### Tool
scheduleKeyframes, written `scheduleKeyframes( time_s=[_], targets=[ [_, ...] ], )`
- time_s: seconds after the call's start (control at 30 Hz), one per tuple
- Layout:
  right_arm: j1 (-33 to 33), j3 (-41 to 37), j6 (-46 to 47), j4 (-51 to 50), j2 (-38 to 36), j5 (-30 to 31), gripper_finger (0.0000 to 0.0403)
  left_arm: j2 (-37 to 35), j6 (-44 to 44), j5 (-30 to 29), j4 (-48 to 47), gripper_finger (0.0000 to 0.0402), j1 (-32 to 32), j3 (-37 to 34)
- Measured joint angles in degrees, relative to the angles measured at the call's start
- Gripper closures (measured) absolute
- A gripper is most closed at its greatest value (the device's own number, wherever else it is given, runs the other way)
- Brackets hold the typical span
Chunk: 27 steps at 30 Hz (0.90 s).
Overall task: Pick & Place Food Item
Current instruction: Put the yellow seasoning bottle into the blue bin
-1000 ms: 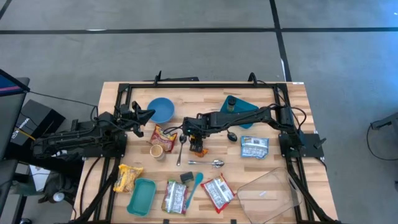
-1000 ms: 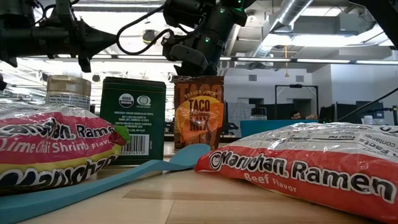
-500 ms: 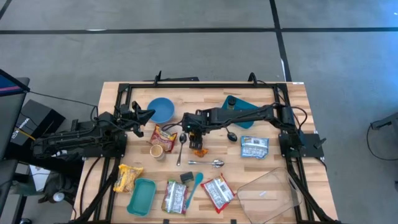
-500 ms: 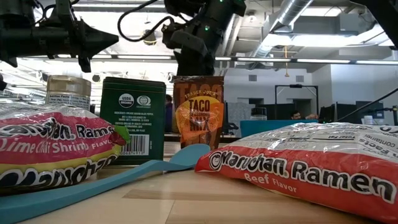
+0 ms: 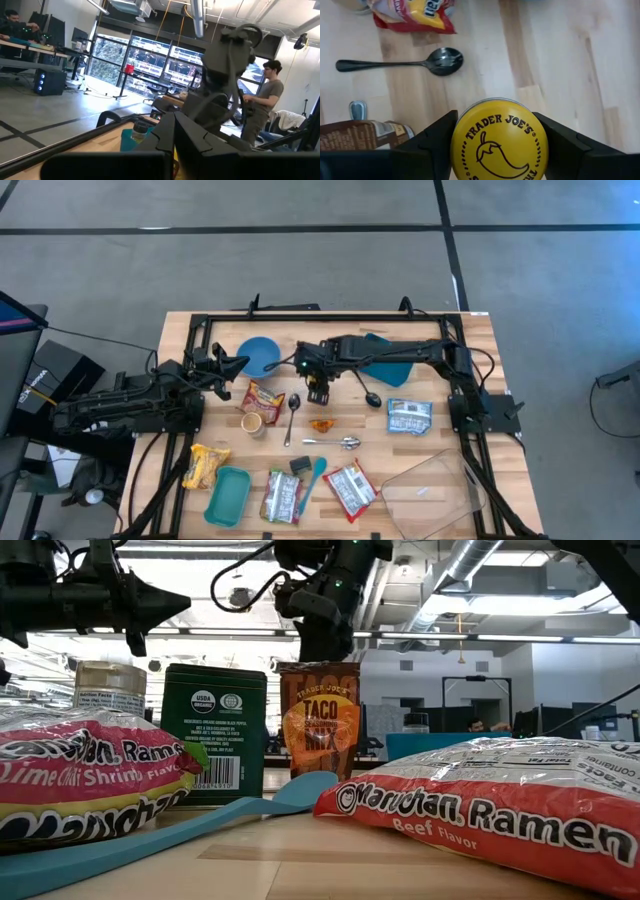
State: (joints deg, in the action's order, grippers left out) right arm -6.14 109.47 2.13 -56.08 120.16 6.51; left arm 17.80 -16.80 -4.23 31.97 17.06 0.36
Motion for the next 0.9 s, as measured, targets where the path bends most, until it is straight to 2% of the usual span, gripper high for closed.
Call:
scheduleKeyframes(
  time_s=[0.4,0.53,0.9],
  targets=[
    [-5.18,5.83,-2.18,-4.68,0.0,0.13,0.0185,-0.02,0.0,0.0,0.0,0.0399,0.0,0.0],
    [-6.71,8.2,-2.15,-9.91,-0.26,3.34,0.0182,-0.01,0.0,-0.02,0.0,0.0399,0.0,0.0],
    [-5.98,8.24,1.26,-17.49,-7.53,6.95,0.0185,0.0,0.0,0.0,0.0,0.0399,0.0,0.0]
  ],
)
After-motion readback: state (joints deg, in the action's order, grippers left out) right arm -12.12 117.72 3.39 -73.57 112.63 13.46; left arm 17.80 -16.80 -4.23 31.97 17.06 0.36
